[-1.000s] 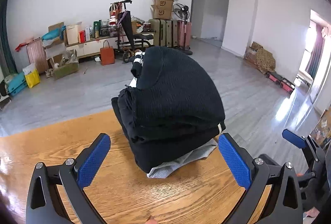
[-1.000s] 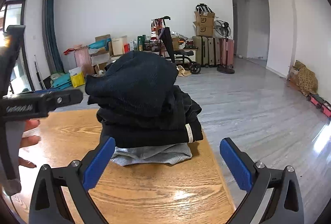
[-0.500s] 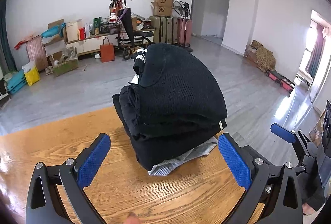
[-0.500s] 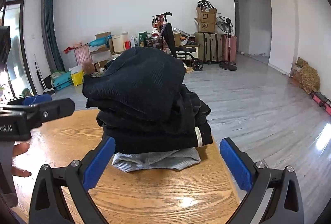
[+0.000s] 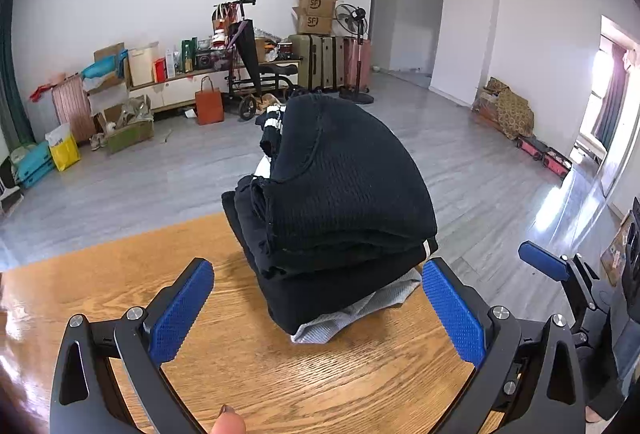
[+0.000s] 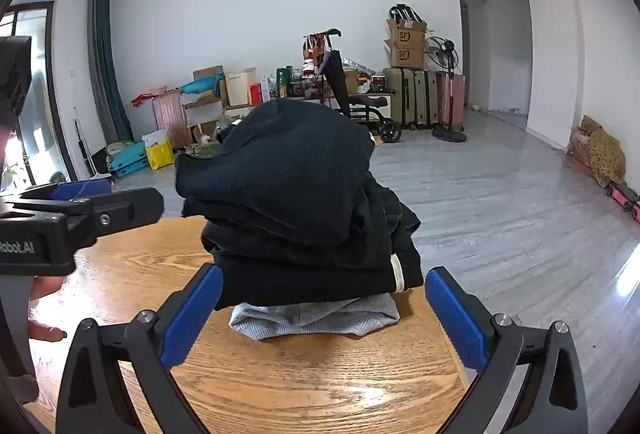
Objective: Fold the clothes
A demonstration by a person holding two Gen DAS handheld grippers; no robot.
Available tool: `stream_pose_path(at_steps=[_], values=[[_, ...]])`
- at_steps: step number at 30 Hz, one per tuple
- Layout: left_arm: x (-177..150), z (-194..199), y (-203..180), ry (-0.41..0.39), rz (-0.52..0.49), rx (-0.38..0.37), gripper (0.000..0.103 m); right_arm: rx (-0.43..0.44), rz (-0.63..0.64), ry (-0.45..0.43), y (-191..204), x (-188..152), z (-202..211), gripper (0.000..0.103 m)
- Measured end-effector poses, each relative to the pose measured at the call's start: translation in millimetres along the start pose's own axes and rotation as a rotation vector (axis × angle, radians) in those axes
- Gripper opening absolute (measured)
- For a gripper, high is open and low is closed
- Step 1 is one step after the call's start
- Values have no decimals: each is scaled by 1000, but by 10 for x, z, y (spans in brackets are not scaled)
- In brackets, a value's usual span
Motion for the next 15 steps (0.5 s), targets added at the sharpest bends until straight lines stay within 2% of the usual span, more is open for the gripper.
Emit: stream_pose_path(at_steps=[7, 11, 15], values=[[106, 165, 53, 28, -12, 37, 103, -20, 44, 18, 138, 36, 99, 103], [155, 294, 48, 38, -33, 56, 103, -58, 51, 35, 210, 123, 211, 103], [174, 353, 46, 78, -39, 41, 103, 2, 12, 72, 208, 210, 284, 103]])
Point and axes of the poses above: each gripper's, at about its wrist camera, not at the fingertips, and z roughly against the way its jaws point, y to its left, x to its top, the point moved 1 cm from there along -z, roughly the way its jaws point, and after that the axes turned 15 degrees about y, right-handed, at the moved point
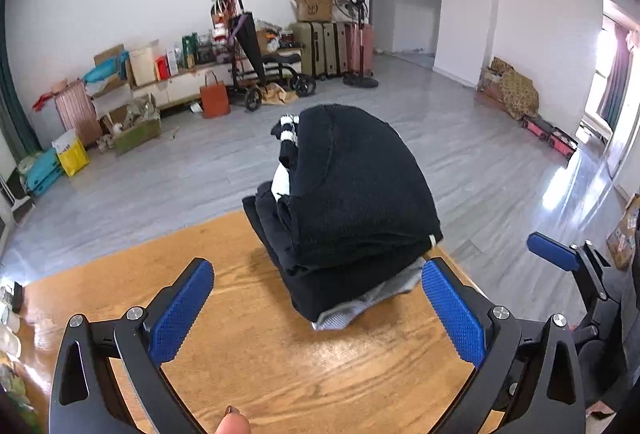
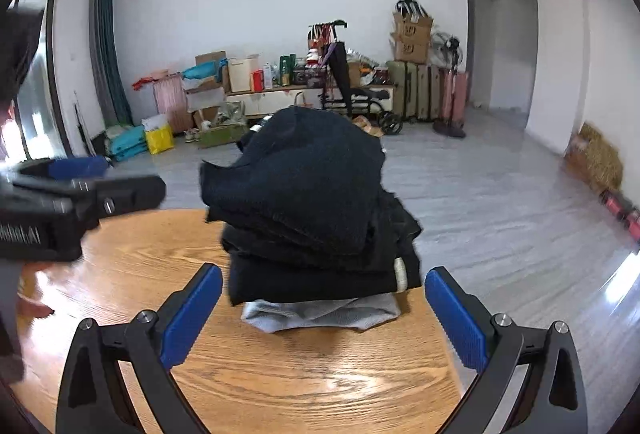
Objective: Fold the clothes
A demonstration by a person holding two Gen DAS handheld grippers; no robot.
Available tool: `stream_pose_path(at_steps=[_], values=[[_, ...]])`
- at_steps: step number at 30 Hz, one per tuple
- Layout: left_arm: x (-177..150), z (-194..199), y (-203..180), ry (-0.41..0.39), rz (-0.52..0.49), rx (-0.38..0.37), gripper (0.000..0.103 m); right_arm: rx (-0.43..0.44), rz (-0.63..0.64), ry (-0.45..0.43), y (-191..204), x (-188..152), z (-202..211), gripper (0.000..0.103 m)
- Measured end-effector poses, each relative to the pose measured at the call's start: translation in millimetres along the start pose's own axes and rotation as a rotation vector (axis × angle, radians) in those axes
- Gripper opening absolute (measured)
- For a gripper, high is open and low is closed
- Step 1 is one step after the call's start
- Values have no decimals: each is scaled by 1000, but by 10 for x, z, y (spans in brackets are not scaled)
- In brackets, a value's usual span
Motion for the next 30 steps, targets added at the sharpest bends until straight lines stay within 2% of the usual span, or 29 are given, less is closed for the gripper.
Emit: stream_pose_path(at_steps=[4, 9, 17, 30], values=[[-18, 35, 31, 17, 20, -19, 103, 35, -19, 25, -1, 48, 54, 103], [-35, 45, 64, 15, 46, -64, 103, 20, -12, 39, 24, 36, 63, 103], [-56, -14, 31, 30, 40, -39, 103, 17, -20, 65, 4, 0, 6, 103], [-61, -12, -14, 30, 29, -29, 103, 17, -12, 59, 30, 5, 18, 103]])
Point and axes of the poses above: each gripper's, at about its wrist camera, not at the fingertips, and z roughly against the way its jaws point, y to its left, x to its top, the point moved 1 cm from there along -z, roughly the way its jaws point, and after that the axes turned 15 degrees about y, right-handed, at the moved point
